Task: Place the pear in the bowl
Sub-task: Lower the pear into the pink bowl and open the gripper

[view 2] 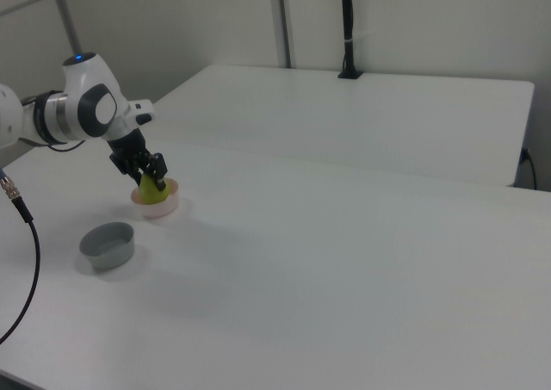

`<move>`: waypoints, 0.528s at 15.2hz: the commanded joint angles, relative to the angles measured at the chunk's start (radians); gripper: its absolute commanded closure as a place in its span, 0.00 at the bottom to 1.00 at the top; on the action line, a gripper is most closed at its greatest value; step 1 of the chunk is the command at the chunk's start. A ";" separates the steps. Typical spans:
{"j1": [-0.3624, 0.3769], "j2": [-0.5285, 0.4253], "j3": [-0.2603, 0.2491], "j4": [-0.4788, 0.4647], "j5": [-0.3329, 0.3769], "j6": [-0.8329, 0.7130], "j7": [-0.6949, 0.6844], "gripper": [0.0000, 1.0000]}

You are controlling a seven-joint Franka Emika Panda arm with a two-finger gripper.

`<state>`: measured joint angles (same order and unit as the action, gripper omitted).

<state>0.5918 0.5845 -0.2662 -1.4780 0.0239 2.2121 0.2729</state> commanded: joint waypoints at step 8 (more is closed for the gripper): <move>0.005 -0.037 -0.019 0.012 0.013 -0.003 0.008 0.00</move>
<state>0.5916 0.5965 -0.2704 -1.4604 0.0239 2.2136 0.2760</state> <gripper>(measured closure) 0.000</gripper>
